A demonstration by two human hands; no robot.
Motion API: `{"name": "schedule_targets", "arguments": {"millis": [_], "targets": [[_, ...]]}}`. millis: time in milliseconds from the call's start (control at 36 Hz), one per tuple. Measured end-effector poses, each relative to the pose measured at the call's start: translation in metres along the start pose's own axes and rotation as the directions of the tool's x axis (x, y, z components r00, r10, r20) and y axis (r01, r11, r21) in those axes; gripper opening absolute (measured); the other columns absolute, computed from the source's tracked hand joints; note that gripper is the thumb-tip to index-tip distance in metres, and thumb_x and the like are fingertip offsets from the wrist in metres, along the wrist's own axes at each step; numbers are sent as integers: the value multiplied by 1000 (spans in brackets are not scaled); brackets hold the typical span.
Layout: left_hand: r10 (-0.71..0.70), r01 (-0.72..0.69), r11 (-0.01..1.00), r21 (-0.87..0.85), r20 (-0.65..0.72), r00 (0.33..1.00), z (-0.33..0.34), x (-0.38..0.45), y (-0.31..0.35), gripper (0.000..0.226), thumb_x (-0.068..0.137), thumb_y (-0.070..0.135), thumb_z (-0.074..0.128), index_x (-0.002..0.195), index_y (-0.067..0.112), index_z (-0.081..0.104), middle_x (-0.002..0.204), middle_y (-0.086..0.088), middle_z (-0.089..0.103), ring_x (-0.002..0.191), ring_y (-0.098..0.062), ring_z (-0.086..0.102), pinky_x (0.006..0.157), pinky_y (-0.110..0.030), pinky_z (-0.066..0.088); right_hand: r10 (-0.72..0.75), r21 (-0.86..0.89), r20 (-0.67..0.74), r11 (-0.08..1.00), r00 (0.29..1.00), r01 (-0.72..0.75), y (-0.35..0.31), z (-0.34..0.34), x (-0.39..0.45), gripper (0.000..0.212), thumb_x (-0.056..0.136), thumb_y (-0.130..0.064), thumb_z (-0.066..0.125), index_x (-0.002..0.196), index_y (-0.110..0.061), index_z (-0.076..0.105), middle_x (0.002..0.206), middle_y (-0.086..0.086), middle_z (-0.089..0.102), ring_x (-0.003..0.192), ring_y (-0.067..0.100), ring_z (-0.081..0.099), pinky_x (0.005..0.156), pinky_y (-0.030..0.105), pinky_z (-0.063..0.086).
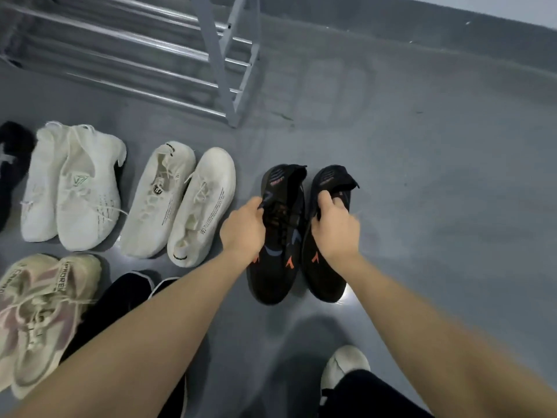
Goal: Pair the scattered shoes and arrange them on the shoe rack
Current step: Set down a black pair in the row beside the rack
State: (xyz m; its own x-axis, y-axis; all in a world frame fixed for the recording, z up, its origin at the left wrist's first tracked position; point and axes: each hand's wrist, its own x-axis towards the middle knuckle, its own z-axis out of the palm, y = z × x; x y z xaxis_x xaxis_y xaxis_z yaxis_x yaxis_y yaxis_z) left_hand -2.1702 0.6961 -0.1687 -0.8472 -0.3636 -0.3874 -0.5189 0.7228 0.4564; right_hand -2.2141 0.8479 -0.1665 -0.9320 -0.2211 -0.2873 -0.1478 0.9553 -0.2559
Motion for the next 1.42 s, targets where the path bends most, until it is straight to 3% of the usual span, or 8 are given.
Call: {"name": "schedule_targets", "arguments": {"millis": [139,250,389,500,833,1111,1278,1417], "targets": [[-2,2,1000,-5,-12,1000,24,26,-13,22,99,16,35,114,12,52,95,-17,66,89,-38,59,74,-42,45,39,12,-26,999,999,-39,1,37,19,23,94,-17,45,116,-10,45,106,11,55,91,34,58,70,36,34],[-44,42,999,17,102,994,32,29,-13,22,98,10,35,118,5,42,104,-19,60,92,-34,56,71,-41,40,41,63,-27,997,999,-39,-4,52,18,25,95,-21,45,117,-10,46,110,12,54,101,33,55,82,41,40],[-31,16,998,68,235,972,24,12,2,50,93,12,47,137,2,27,133,-18,39,115,-36,48,88,-45,42,73,-20,1,997,997,-73,-8,39,8,33,94,-26,48,123,-11,44,122,13,46,107,34,48,89,39,36],[34,-71,980,185,196,980,-4,-6,18,56,93,17,49,142,5,25,136,-16,38,120,-34,43,95,-40,39,58,-45,-19,997,998,-59,-15,11,-10,34,89,-20,51,121,-9,46,124,16,44,103,35,46,89,38,35],[76,-86,988,131,77,994,-154,-98,68,29,95,13,40,122,7,50,121,-11,55,108,-31,53,87,-37,40,-101,110,33,989,994,97,-64,-142,-77,21,96,-20,45,111,-8,55,111,12,53,100,33,50,88,37,34],[-10,7,999,-52,-53,999,-330,-190,101,30,94,13,42,123,8,52,122,-12,56,110,-33,53,91,-41,42,-200,225,70,958,977,180,-165,-301,-139,16,94,-14,46,102,-5,56,105,13,55,93,35,54,84,49,43],[-75,59,991,-117,-139,987,-442,-260,102,30,95,15,41,122,9,52,122,-11,56,110,-29,53,89,-38,43,-336,195,57,927,940,319,-246,-386,-190,13,94,-13,45,96,-5,54,101,12,56,90,34,54,72,35,35],[-203,143,961,-237,-250,947,-520,-330,91,25,96,16,42,115,10,55,116,-7,61,105,-26,56,89,-38,45,-454,199,71,879,888,434,-297,-434,-238,15,94,-14,44,99,-7,56,100,10,55,85,32,54,74,41,43]]}}
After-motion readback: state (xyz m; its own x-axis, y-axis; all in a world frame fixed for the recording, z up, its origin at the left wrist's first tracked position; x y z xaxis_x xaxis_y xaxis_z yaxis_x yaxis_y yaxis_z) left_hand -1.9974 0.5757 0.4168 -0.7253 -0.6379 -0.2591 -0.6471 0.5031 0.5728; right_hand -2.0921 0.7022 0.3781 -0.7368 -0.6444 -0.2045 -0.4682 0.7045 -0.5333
